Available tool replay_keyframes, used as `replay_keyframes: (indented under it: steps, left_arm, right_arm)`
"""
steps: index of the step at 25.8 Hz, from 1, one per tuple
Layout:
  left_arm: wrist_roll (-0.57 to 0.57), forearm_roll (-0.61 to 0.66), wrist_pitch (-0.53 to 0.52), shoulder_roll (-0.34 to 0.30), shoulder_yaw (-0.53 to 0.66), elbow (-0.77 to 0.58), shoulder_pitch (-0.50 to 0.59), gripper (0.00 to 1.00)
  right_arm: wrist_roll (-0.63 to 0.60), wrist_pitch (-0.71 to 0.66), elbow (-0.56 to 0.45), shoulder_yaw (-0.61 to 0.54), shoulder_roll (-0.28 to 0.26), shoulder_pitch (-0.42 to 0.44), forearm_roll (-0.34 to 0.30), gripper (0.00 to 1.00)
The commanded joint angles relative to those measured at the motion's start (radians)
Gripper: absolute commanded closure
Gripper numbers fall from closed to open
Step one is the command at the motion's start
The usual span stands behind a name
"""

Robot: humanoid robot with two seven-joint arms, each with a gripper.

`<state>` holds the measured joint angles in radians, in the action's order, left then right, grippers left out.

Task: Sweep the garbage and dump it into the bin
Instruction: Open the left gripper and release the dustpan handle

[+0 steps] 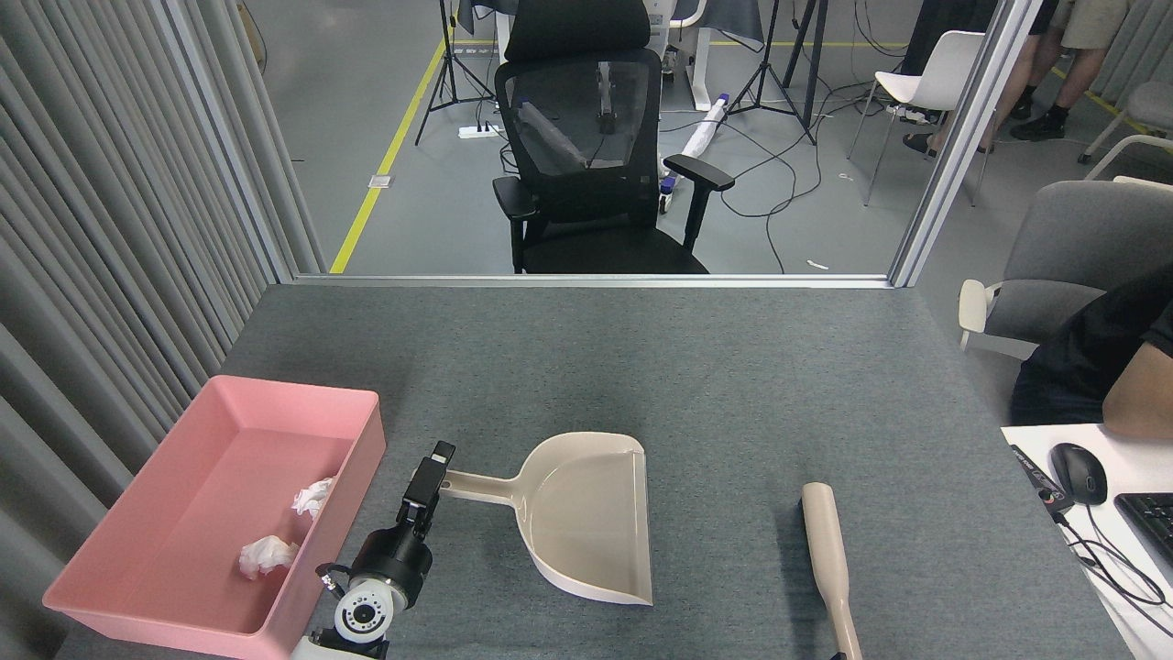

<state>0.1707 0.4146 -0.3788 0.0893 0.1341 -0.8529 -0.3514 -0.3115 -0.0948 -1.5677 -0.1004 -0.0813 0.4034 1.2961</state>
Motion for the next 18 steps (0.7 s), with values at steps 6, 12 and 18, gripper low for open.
replay_keyframes:
  steps: [6,12,18]
  left_arm:
    - [0.01,0.015,0.021,-0.028,0.001,-0.035,0.045,0.03]
    - [0.023,0.003,0.023,-0.054,0.002,-0.158,0.161,0.03]
    - [0.056,0.0,0.023,-0.06,0.002,-0.305,0.275,0.03]
  right_arm:
    - [0.0,0.0,0.0,0.004,0.003,0.0,0.0,0.01]
    - [0.002,-0.002,0.0,0.005,0.002,-0.002,0.0,0.01]
    - [0.002,-0.003,-0.005,0.005,-0.002,-0.003,0.0,0.01]
